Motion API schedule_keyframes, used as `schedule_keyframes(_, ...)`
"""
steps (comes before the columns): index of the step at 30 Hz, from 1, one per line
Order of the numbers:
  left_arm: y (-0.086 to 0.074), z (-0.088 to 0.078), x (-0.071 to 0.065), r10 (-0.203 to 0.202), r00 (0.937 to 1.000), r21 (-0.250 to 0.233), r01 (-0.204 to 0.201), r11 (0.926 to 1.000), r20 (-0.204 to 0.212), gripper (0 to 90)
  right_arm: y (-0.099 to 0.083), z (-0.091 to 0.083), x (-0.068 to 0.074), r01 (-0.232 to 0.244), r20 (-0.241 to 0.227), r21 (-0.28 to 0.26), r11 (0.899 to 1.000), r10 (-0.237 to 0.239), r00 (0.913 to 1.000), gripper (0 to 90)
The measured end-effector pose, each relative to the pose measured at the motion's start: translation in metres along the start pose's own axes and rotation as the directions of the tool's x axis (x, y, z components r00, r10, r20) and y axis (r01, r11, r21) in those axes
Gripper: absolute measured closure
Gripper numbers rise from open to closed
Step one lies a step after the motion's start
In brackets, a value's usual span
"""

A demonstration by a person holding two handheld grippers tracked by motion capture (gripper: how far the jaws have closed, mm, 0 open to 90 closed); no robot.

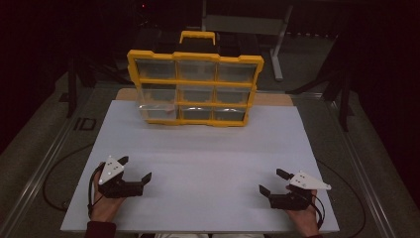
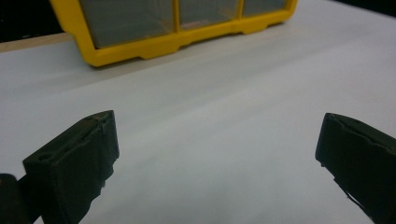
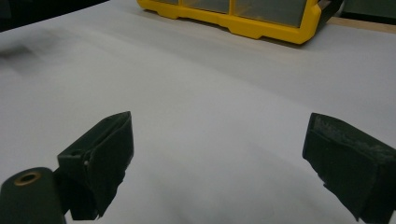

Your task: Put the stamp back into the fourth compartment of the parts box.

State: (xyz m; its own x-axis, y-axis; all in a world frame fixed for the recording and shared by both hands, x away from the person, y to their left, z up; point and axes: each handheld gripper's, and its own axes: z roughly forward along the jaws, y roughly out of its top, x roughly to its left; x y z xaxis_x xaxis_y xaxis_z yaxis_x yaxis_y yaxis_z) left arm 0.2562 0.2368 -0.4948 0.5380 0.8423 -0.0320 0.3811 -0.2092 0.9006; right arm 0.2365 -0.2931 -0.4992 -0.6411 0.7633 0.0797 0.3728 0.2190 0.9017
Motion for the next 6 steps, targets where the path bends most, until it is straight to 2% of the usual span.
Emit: schedule_keyframes(6, -0.0017, 0.0019, 0.003, -0.003, 0.9998, -0.005, 0.003, 1.0, -0.022, 0.1, 0.0001, -0.0008, -0.0008, 0.004, 0.007, -0.005, 1.0, -0.004, 1.0, 8.9)
